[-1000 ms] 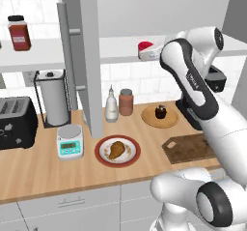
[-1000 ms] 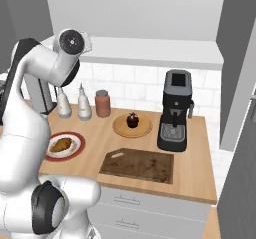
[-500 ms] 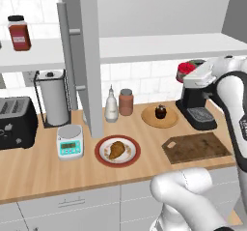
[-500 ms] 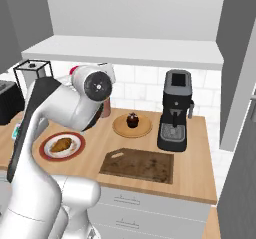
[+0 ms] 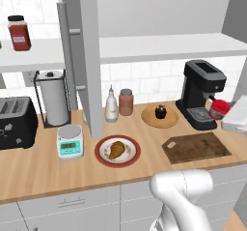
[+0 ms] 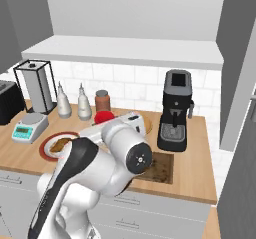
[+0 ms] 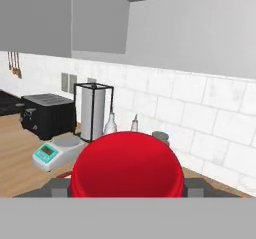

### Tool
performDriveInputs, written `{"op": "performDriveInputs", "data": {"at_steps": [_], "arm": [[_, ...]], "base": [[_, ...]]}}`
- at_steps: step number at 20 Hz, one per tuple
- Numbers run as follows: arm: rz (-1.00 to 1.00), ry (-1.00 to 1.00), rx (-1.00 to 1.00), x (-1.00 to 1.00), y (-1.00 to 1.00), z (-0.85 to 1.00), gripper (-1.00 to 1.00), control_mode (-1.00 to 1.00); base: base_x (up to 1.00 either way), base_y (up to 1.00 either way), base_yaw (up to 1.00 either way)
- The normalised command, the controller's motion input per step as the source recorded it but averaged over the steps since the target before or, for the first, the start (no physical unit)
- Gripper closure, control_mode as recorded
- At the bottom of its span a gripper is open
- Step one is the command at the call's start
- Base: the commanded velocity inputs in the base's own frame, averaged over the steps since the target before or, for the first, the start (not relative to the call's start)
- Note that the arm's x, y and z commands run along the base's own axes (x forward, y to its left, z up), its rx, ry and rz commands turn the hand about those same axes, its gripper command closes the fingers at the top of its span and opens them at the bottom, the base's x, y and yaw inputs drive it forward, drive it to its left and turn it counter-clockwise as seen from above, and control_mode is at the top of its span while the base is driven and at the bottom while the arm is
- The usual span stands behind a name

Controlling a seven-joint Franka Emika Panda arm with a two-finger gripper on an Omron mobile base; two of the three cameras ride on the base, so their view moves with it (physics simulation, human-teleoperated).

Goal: From the different types of pastries on the counter, select a croissant and place it on the cutting board. Then retrieve a jar of jam from the cabinet and place it alongside the croissant on the cutting board.

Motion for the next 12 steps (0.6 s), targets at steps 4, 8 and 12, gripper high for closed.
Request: {"op": "performDriveInputs", "data": {"at_steps": [4,8,12], "arm": [[0.05,-0.05,-0.07,-0.37,-0.69,-0.83,1.00,-1.00],[0.07,0.00,-0.11,0.10,-0.04,-0.40,1.00,-1.00],[0.15,0.02,-0.05,0.50,0.00,-0.85,1.00,-1.00]], "base": [[0.00,0.00,0.00],[0.00,0.00,0.00],[0.00,0.00,0.00]]}}
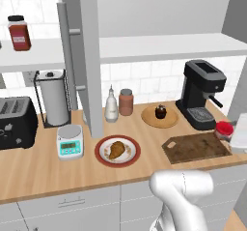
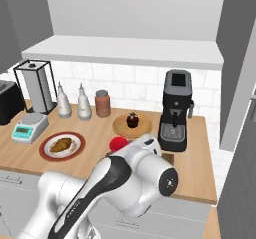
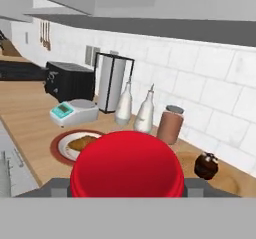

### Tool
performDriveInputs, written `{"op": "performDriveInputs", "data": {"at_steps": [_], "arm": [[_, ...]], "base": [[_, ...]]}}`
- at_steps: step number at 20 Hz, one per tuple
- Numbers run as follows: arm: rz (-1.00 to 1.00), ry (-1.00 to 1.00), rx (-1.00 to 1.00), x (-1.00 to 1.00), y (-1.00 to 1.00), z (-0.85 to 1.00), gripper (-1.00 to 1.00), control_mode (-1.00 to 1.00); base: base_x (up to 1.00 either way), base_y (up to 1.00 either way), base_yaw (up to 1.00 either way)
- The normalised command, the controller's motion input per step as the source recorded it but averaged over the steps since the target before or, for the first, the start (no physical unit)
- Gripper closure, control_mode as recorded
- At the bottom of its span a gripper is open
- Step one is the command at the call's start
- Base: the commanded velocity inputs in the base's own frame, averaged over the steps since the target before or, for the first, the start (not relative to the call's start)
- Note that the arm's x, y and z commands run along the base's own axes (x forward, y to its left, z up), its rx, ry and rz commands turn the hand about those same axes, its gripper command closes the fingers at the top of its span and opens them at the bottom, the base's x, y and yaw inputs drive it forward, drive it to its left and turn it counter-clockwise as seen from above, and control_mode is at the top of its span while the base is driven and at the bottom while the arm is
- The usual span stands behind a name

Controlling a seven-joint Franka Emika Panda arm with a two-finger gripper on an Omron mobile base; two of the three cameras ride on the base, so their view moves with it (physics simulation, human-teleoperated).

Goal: From the different types of pastries on the counter, select a croissant and place it on the cutting board. Then retrieve a jar of jam from the cabinet and place it alongside the croissant on the cutting board.

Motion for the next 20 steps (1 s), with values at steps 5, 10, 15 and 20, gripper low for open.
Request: {"op": "performDriveInputs", "data": {"at_steps": [5,10,15,20], "arm": [[0.19,0.18,-0.03,0.76,0.00,-0.99,1.00,-1.00],[0.24,0.27,-0.03,0.74,-0.07,-0.81,1.00,-1.00],[0.26,0.16,0.00,0.70,-0.43,-0.49,1.00,-1.00],[0.02,-0.07,-0.05,0.49,-0.07,-0.21,1.00,-1.00]], "base": [[0.00,0.00,0.00],[0.00,0.00,0.00],[0.00,0.00,0.00],[0.00,0.00,0.00]]}}
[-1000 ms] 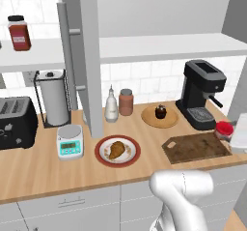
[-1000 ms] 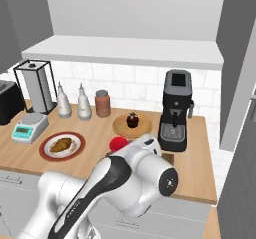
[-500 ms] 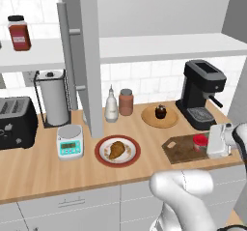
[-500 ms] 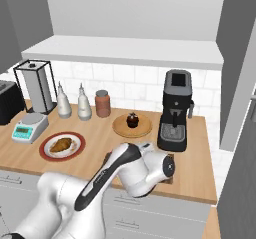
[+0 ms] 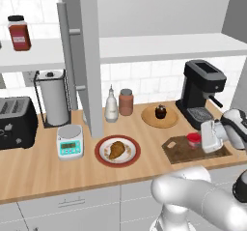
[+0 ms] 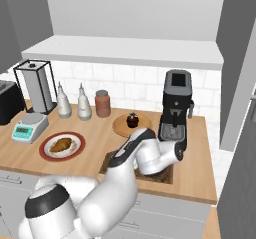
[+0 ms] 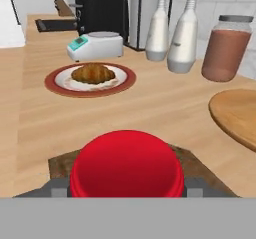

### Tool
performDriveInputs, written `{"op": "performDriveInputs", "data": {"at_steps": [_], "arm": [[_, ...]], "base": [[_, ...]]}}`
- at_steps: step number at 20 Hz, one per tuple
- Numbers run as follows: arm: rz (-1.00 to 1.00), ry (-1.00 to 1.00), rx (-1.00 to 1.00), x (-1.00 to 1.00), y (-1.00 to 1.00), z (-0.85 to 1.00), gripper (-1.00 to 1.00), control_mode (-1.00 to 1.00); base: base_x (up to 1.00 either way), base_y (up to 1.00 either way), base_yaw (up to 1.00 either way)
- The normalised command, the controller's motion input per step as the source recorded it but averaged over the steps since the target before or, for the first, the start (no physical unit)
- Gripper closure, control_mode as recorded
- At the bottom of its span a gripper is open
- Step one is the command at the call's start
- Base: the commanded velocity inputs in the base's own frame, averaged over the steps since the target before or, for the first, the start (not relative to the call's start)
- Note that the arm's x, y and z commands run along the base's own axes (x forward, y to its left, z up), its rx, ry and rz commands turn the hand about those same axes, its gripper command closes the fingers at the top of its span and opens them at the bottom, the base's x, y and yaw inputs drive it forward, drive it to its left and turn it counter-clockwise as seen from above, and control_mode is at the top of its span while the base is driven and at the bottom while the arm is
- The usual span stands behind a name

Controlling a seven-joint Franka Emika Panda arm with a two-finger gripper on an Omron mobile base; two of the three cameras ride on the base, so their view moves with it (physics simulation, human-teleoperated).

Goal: From the different types of pastries on the counter, select a croissant and place it on the cutting board. Then retrieve a jar of jam from the cabinet and place it alongside the croissant on the cutting board.

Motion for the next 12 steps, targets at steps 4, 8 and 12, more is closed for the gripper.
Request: {"op": "performDriveInputs", "data": {"at_steps": [4,8,12], "arm": [[0.01,-0.17,-0.06,0.44,-0.10,-0.38,1.00,-1.00],[0.02,-0.15,-0.07,0.52,-0.09,-0.55,1.00,-1.00],[0.01,-0.05,-0.04,0.51,-0.02,-0.37,1.00,-1.00]], "base": [[0.00,0.00,0.00],[0.00,0.00,0.00],[0.00,0.00,0.00]]}}
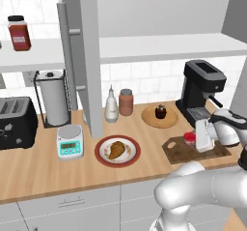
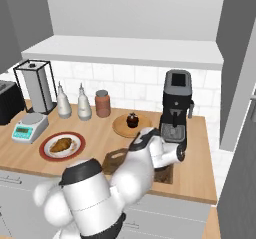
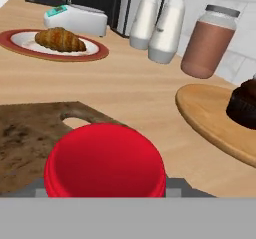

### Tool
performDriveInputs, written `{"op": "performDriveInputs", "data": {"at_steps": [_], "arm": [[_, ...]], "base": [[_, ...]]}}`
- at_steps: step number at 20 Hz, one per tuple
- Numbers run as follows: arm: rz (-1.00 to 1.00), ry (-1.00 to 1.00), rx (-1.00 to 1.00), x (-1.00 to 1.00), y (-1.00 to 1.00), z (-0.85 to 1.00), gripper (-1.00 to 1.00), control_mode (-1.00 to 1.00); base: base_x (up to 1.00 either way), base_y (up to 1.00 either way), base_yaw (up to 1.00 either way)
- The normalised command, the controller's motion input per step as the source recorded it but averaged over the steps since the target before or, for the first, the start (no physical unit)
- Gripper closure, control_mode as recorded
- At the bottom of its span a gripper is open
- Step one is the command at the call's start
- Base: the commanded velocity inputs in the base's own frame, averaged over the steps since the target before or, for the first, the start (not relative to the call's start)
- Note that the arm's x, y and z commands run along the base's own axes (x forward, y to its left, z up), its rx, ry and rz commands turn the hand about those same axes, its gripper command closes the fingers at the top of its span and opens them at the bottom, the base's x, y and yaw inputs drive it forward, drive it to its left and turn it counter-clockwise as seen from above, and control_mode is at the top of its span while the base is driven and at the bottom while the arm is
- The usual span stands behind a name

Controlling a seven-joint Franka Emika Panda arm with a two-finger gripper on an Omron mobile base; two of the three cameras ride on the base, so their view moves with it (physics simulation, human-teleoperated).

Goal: From the different types of pastries on the counter, select a croissant and place it on the cutting board. Then retrieve a jar of jam from the cabinet and place it alongside the croissant on the cutting board.

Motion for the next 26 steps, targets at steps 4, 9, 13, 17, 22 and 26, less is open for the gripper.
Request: {"op": "performDriveInputs", "data": {"at_steps": [4,9,13,17,22,26], "arm": [[0.06,0.02,-0.01,0.45,-0.01,-0.24,1.00,-1.00],[0.08,0.13,0.00,-0.23,-0.01,-0.17,1.00,-1.00],[0.05,0.19,0.00,-0.56,0.00,-0.12,1.00,-1.00],[0.00,-0.01,0.00,0.00,0.00,-0.02,1.00,-1.00],[0.00,-0.02,0.00,0.00,0.01,-0.02,1.00,-1.00],[0.00,0.00,0.00,-0.02,0.00,0.00,-1.00,-1.00]], "base": [[0.00,0.00,0.00],[0.00,0.00,0.00],[0.00,0.00,0.00],[0.00,0.00,0.00],[0.00,0.00,0.00],[0.00,0.00,0.00]]}}
